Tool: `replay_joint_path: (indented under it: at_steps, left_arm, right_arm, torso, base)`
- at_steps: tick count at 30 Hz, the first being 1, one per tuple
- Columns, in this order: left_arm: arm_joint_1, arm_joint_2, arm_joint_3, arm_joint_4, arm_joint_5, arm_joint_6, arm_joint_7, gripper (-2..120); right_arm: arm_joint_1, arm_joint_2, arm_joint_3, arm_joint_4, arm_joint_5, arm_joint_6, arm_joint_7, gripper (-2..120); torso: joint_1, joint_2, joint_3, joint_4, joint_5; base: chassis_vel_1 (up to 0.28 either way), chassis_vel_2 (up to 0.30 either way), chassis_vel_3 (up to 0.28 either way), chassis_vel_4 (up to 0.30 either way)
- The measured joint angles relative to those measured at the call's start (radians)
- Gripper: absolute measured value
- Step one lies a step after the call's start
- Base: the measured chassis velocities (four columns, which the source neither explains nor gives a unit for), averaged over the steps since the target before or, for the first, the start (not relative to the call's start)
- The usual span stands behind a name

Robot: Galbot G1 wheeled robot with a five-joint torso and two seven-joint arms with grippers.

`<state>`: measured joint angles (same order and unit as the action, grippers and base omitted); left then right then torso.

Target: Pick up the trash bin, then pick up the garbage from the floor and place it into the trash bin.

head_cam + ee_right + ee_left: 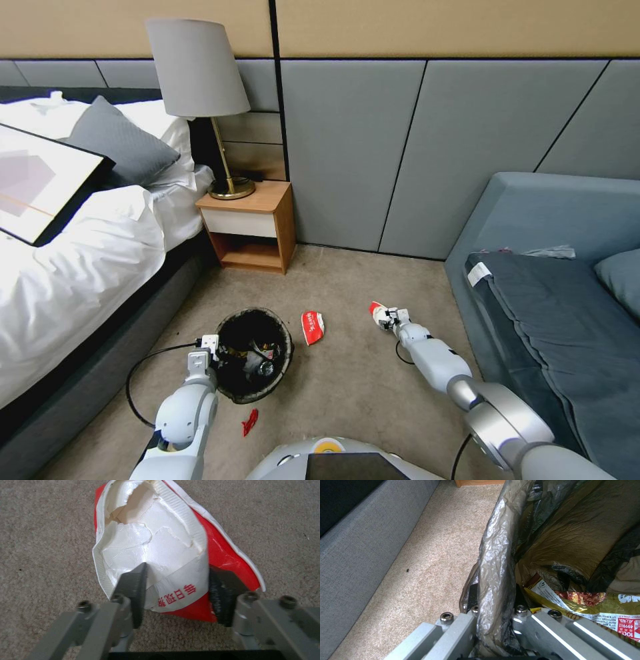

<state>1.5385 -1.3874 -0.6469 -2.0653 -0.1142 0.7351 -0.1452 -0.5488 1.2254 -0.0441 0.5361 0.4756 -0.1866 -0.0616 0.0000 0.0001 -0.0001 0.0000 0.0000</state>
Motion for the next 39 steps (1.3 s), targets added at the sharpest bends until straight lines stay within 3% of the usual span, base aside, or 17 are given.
replay_joint_path:
  at_steps: [9, 23, 26, 28, 29, 31, 33, 34, 35, 37, 38, 39]
  left_arm:
    - [0.000, 0.000, 0.000, 0.004, 0.002, 0.000, 0.000, 0]
    - [-0.002, 0.002, 0.002, 0.005, 0.003, 0.000, 0.000, 0]
    - [-0.004, 0.005, 0.002, 0.005, 0.002, 0.000, 0.000, 0]
    - [-0.005, 0.009, 0.002, -0.004, -0.005, 0.003, -0.005, 0]
    - [-0.005, 0.009, 0.002, -0.004, -0.005, 0.003, -0.005, 0]
    - [-0.005, 0.012, 0.004, -0.013, -0.009, 0.004, -0.006, 0]
    - [-0.005, 0.012, 0.004, -0.015, -0.011, 0.004, -0.006, 0]
    - [-0.005, 0.013, 0.007, -0.023, -0.012, 0.005, -0.005, 0]
    - [-0.005, 0.013, 0.007, -0.023, -0.012, 0.005, -0.005, 0]
    - [-0.004, 0.013, 0.014, -0.039, -0.014, 0.007, -0.004, 0]
    - [-0.004, 0.013, 0.014, -0.039, -0.014, 0.007, -0.004, 0]
    - [-0.005, 0.014, 0.018, -0.046, -0.014, 0.008, -0.003, 0]
  right_arm:
    - [-0.003, -0.002, 0.006, -0.002, 0.000, 0.007, -0.005, 1]
    - [-0.025, -0.035, 0.023, 0.062, 0.000, 0.002, -0.008, 0]
    - [-0.054, -0.080, 0.047, 0.163, 0.001, -0.027, 0.006, 0]
    - [-0.107, -0.162, 0.082, 0.353, 0.024, -0.104, 0.043, 0]
    - [-0.107, -0.162, 0.082, 0.353, 0.024, -0.104, 0.043, 0]
    - [-0.163, -0.234, 0.112, 0.551, 0.068, -0.172, 0.087, 0]
    - [-0.181, -0.250, 0.124, 0.611, 0.084, -0.194, 0.101, 0]
    - [-0.230, -0.283, 0.157, 0.755, 0.122, -0.235, 0.131, 0]
    - [-0.230, -0.283, 0.157, 0.755, 0.122, -0.235, 0.131, 0]
    - [-0.294, -0.328, 0.194, 0.960, 0.207, -0.297, 0.191, 0]
    - [-0.294, -0.328, 0.194, 0.960, 0.207, -0.297, 0.191, 0]
    - [-0.315, -0.349, 0.209, 1.089, 0.275, -0.330, 0.230, 0]
  torso:
    - [0.000, 0.000, 0.000, 0.0000, 0.0001]
    - [0.000, 0.000, 0.000, 0.0000, 0.0002]
    - [0.000, 0.000, 0.000, -0.0001, 0.0001]
    - [0.000, 0.000, 0.000, -0.0003, -0.0005]
    - [0.000, 0.000, 0.000, -0.0003, -0.0005]
    - [0.000, 0.000, 0.000, -0.0006, -0.0011]
    - [0.000, 0.000, 0.000, -0.0005, -0.0007]
    - [0.000, 0.000, 0.000, -0.0002, -0.0010]
    - [0.000, 0.000, 0.000, -0.0002, -0.0010]
    - [0.000, 0.000, 0.000, -0.0005, -0.0008]
    - [0.000, 0.000, 0.000, -0.0005, -0.0008]
    - [0.000, 0.000, 0.000, -0.0007, -0.0007]
  base:
    - [0.000, 0.000, 0.000, 0.000]
    - [0.000, 0.000, 0.000, 0.000]
    - [0.000, 0.000, 0.000, 0.000]
    - [0.000, 0.000, 0.000, 0.000]
    - [0.000, 0.000, 0.000, 0.000]
    - [0.000, 0.000, 0.000, 0.000]
    - [0.000, 0.000, 0.000, 0.000]
    - [0.000, 0.000, 0.000, 0.000]
    - [0.000, 0.000, 0.000, 0.000]
    - [0.000, 0.000, 0.000, 0.000]
    - [0.000, 0.000, 0.000, 0.000]
    - [0.000, 0.000, 0.000, 0.000]
